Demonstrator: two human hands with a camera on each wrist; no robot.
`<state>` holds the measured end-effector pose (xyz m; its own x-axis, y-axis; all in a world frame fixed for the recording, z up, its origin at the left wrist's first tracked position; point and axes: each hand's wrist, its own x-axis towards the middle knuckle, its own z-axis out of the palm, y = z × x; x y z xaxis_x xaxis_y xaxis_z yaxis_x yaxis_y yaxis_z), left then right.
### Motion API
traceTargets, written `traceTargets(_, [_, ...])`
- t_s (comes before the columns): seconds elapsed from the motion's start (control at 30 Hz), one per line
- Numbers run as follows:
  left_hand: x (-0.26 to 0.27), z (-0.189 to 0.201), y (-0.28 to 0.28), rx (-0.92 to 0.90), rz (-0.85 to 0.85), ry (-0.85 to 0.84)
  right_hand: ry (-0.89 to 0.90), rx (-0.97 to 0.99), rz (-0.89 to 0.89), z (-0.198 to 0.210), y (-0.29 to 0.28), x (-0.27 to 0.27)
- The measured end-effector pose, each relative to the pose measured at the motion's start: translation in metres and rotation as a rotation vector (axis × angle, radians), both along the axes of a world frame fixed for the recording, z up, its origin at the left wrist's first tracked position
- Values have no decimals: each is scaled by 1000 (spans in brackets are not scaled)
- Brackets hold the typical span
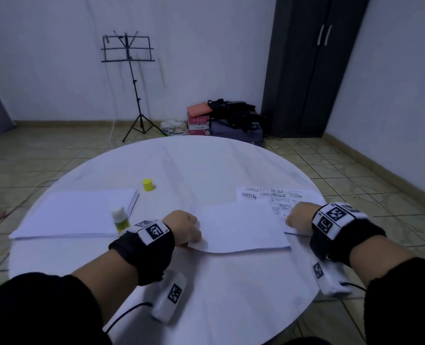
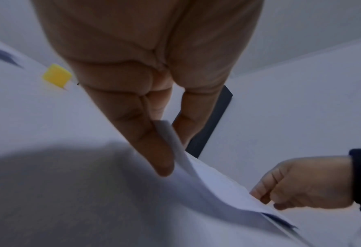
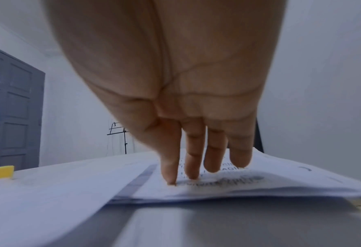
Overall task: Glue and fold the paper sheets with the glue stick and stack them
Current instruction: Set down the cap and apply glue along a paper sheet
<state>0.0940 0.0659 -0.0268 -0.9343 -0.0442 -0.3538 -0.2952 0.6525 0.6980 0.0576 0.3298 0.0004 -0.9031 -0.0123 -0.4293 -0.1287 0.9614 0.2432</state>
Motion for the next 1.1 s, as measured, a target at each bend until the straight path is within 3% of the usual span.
traceTargets(0.1, [16, 4, -22, -62, -21, -50, -13, -48, -105, 11, -15, 2])
traceTargets(0.17, [25, 9, -32, -117, -62, -66, 11, -48, -12, 21, -37, 8])
traceTargets(0.27, [37, 14, -43, -236, -106, -69, 72, -316, 27, 25, -78, 9])
traceTargets(0.37, [49, 15, -51, -371, -122, -52, 2, -598, 73, 26, -133, 17])
traceTargets(0.47, [57, 12, -60, -376, -139, -42, -42, -768, 134, 19, -188, 21])
traceTargets(0.7, [59, 8, -79, -377, -211, -48, -171, -809, 167, -3, -263, 12])
traceTargets(0.83, [57, 4, -86, -306, -197, -59, -212, -821, 231, -3, -274, 7])
traceTargets(1.1, [56, 3, -90, -342, -199, -35, -245, -846, 268, -10, -274, 6])
